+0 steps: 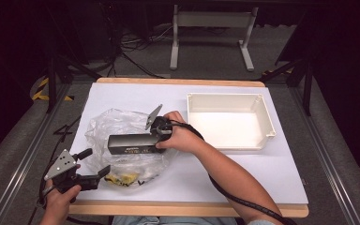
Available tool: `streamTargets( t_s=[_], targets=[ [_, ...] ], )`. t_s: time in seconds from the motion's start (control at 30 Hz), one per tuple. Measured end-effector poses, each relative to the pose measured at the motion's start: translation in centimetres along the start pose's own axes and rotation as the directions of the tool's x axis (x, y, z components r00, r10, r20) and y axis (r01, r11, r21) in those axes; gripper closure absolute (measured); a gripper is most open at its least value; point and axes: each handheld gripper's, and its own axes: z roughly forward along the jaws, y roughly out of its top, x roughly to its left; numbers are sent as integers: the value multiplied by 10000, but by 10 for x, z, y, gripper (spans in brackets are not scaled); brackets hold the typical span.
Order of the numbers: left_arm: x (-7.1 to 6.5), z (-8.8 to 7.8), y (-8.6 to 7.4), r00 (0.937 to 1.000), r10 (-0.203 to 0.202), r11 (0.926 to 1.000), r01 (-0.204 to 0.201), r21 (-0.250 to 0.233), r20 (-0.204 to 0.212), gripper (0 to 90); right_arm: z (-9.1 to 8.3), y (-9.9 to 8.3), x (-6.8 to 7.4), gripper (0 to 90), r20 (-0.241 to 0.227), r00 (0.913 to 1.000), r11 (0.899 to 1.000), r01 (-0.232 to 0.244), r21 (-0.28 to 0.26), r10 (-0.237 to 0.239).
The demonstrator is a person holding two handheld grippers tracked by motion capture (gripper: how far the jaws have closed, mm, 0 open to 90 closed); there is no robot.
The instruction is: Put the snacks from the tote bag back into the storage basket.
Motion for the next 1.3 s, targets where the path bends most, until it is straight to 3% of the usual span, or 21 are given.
streamTargets(
  t_s=[0.43, 0.77, 1.3],
  targets=[
    [0, 0, 0, 10000, 3, 10000, -3, 0, -13, 88, 6, 0, -1, 412, -377, 9991, 9991, 203, 365, -189],
    [0, -1, 0, 10000, 3, 10000, -3, 19, -33, 88, 5, 1, 1, 429, -381, 9982, 9986, 471, 261, -461],
    [0, 0, 0, 10000, -2, 10000, 2, 32, -29, 88, -30, 16, 6, 432, -282, 9968, 9972, 746, 87, -743]
  ],
)
